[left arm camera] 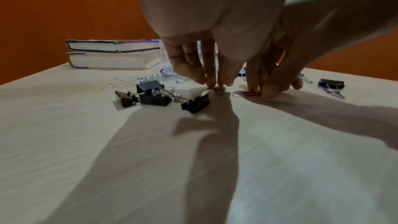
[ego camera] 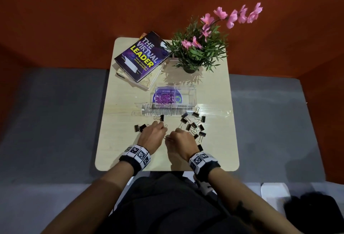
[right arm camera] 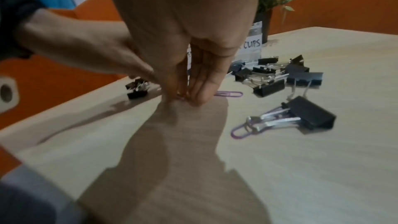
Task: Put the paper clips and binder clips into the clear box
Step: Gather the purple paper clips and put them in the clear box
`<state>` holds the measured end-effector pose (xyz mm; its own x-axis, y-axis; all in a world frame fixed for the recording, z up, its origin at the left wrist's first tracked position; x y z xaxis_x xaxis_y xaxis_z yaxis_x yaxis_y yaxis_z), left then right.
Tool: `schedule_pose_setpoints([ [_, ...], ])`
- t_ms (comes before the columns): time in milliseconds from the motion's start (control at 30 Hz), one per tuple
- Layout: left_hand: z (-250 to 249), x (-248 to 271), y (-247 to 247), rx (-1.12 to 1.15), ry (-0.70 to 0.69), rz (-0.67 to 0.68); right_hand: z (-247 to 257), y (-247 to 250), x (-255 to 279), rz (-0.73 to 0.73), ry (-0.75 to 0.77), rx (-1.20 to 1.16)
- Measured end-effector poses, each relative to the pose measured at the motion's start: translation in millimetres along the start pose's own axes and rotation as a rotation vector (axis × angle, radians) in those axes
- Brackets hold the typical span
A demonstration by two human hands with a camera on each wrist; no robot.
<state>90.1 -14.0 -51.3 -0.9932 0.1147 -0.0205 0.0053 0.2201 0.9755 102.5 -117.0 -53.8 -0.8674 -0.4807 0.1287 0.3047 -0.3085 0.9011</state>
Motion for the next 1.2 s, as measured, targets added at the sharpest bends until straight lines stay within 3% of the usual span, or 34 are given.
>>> schedule_pose_setpoints([
  [233,7,15,-5,0.074,0.219,-0.018,-2,-6,19,-0.025,0.059,0.102],
  [467,-5,18,-10,0.11,0.193,0.057,-34,10,27,-0.077,-0.16,0.054],
  [700,1,18,-7,-0.002,0.307,0.137,-31,9,9,-0.076,-0.281,-0.028],
  [900,5,7,-9,0.08,0.465,0.29,-20,-1,-4,0.095,-0.206,0.029],
  [1100,-7,6,-4,0.031,0.356,0.298,4,3,-7,0.083,0.088,0.233],
  [1200,-3,10,7,0.107,0.388,0.264,-9,15,-9,-0.01,-0.029,0.152],
])
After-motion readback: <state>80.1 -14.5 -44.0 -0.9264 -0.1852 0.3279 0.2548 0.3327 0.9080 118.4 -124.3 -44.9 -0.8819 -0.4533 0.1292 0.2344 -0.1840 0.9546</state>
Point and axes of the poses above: each hand's wrist, its own x-axis away from the middle knuckle, its own y-axis out of the back of the hand, z = x × y, the point moved 7 cm from there along -x, towards the middle knuckle, and after that the axes turned 15 degrees about -z, right-handed, at the moved point
